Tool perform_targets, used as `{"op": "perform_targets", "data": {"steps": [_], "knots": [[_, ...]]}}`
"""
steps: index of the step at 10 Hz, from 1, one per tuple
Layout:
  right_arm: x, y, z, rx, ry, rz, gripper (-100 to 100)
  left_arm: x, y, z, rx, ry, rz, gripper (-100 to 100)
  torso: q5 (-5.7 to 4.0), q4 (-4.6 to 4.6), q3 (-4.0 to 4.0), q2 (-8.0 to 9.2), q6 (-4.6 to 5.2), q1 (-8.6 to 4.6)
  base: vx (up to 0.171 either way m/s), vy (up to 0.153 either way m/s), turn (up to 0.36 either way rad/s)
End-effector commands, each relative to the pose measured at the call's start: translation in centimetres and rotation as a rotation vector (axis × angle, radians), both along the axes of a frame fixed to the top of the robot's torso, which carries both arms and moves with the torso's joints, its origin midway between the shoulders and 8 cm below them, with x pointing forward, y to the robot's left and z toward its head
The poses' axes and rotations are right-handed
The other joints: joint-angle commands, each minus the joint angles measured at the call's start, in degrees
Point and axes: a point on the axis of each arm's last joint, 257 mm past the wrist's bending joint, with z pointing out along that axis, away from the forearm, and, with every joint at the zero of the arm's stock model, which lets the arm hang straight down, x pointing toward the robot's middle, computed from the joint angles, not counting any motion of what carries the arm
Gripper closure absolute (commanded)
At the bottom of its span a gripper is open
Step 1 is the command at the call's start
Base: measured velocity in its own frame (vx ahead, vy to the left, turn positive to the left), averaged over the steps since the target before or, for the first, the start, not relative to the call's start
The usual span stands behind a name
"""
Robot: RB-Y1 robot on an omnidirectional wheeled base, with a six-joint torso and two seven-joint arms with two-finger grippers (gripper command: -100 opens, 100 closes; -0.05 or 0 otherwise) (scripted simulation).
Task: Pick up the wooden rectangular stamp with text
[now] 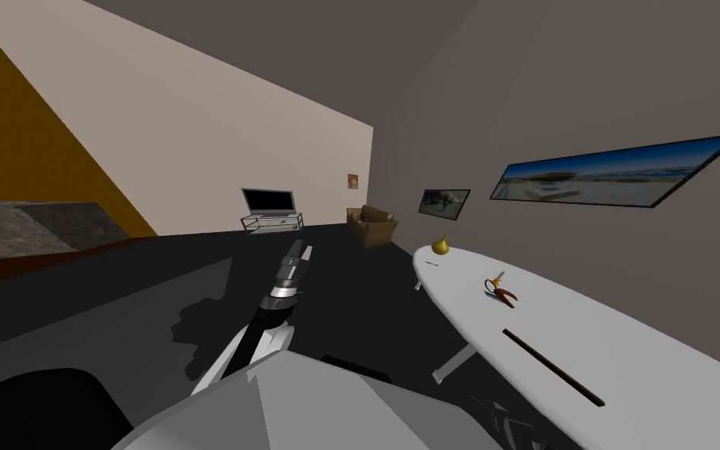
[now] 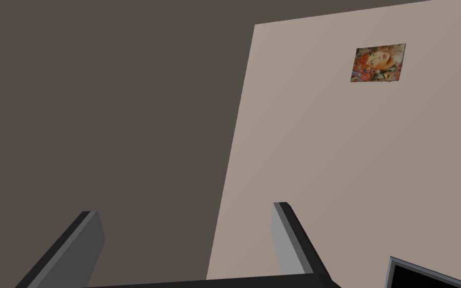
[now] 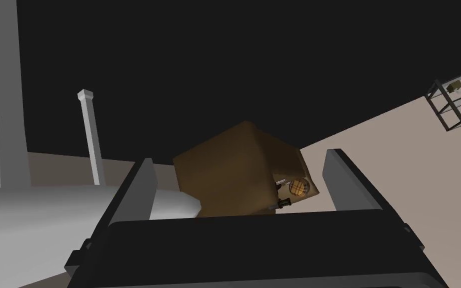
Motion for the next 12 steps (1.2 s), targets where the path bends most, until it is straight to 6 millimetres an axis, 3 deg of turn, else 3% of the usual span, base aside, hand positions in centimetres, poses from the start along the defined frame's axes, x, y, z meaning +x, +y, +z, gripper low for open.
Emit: {"op": "perform_targets", "data": {"steps": [1, 2, 3, 5, 6, 7, 8, 10, 11, 12], "knots": [[-1.5, -2.0, -0.4, -0.039, 0.032, 0.009, -100, 0.0, 0.0, 0.0, 0.000, 0.000, 0.000, 0, 0.00, 0.00, 0.00, 0.00, 0.00, 0.00, 0.107, -0.046, 0.132], [-1.9, -2.9, -0.5, -0.053, 0.040, -0.002, -100, 0.0, 0.0, 0.0, 0.000, 0.000, 0.000, 0, -0.01, -0.01, 0.01, 0.03, 0.06, 0.02, 0.042, -0.024, -0.018], [-4.2, -4.7, -0.8, -0.104, 0.093, 0.035, -100, 0.0, 0.0, 0.0, 0.000, 0.000, 0.000, 0, 0.00, 0.03, 0.11, 0.21, 0.08, 0.09, 0.065, -0.033, 0.196], [-4.7, -5.9, -0.9, -0.125, 0.104, 0.021, -100, 0.0, 0.0, 0.0, 0.000, 0.000, 0.000, 0, 0.00, 0.03, 0.09, 0.17, 0.06, 0.01, 0.056, -0.046, 0.069], [-7.2, -7.9, -0.9, -0.174, 0.159, 0.057, -100, 0.0, 0.0, 0.0, 0.000, 0.000, 0.000, 0, 0.00, 0.05, 0.14, 0.26, 0.08, 0.07, 0.077, -0.058, 0.205], [-7.6, -8.8, -0.9, -0.190, 0.168, 0.046, -100, 0.0, 0.0, 0.0, 0.000, 0.000, 0.000, 0, 0.00, 0.04, 0.10, 0.18, 0.03, 0.00, 0.093, -0.066, 0.117], [-10.2, -11.0, -0.7, -0.242, 0.227, 0.078, -100, 0.0, 0.0, 0.0, 0.000, 0.000, 0.000, 0, -0.02, 0.02, 0.05, 0.10, 0.05, -0.03, 0.128, -0.097, 0.190], [-10.5, -11.7, -0.6, -0.253, 0.232, 0.071, -100, 0.0, 0.0, 0.0, 0.000, 0.000, 0.000, 0, -0.04, -0.01, 0.00, 0.03, 0.07, -0.11, 0.069, -0.065, 0.053], [-12.8, -13.1, -0.3, -0.288, 0.285, 0.109, -100, 0.0, 0.0, 0.0, 0.000, 0.000, 0.000, 0, -0.02, 0.03, 0.11, 0.22, 0.09, 0.05, 0.071, -0.077, 0.151], [-13.3, -14.2, -0.1, -0.307, 0.295, 0.097, -100, 0.0, 0.0, 0.0, 0.000, 0.000, 0.000, 0, -0.01, 0.03, 0.09, 0.16, 0.03, -0.05, 0.088, -0.105, 0.139]]}}
